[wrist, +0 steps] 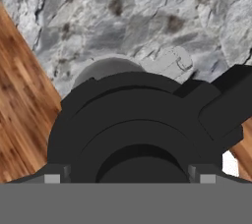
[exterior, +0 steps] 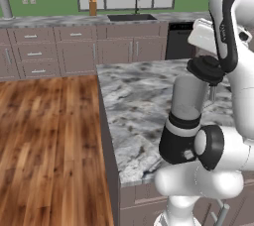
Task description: Close the lid blender by securely placing the lid on top.
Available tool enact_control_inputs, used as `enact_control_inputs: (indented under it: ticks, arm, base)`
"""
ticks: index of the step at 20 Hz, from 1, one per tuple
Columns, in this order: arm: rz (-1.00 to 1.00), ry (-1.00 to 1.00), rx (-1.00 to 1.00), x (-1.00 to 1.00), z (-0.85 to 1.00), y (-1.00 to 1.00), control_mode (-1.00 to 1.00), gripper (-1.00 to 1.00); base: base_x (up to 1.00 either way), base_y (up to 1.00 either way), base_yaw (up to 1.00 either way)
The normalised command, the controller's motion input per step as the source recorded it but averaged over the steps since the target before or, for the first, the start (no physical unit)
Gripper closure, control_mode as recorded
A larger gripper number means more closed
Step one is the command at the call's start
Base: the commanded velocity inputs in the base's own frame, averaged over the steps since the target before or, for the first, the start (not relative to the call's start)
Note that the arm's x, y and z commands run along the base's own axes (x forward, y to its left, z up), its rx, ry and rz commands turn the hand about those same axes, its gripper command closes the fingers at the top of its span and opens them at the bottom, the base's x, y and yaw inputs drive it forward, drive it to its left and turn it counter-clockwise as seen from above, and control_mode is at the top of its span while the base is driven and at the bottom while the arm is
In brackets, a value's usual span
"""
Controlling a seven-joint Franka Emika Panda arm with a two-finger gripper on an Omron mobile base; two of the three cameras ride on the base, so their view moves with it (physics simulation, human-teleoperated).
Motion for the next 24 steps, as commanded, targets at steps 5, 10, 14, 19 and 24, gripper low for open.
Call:
enact_control_inputs:
  ticks: [5,10,14,19,24]
  arm:
    - [0.0,0.1,-0.02,0.3,0.0,0.12,-1.0,1.0]
    - [0.0,0.16,-0.06,0.1,-0.05,0.12,-1.0,1.0]
    - [0.0,0.12,-0.08,0.02,-0.14,0.13,-1.0,1.0]
    - [0.0,0.06,-0.04,0.02,-0.22,0.08,-1.0,1.0]
    - [0.0,0.0,0.0,0.0,-0.21,0.07,-1.0,1.0]
  base:
    - [0.0,0.0,0.0]
    - [0.0,0.0,0.0]
    - [0.0,0.0,0.0]
    - [0.0,0.0,0.0]
    - [0.0,0.0,0.0]
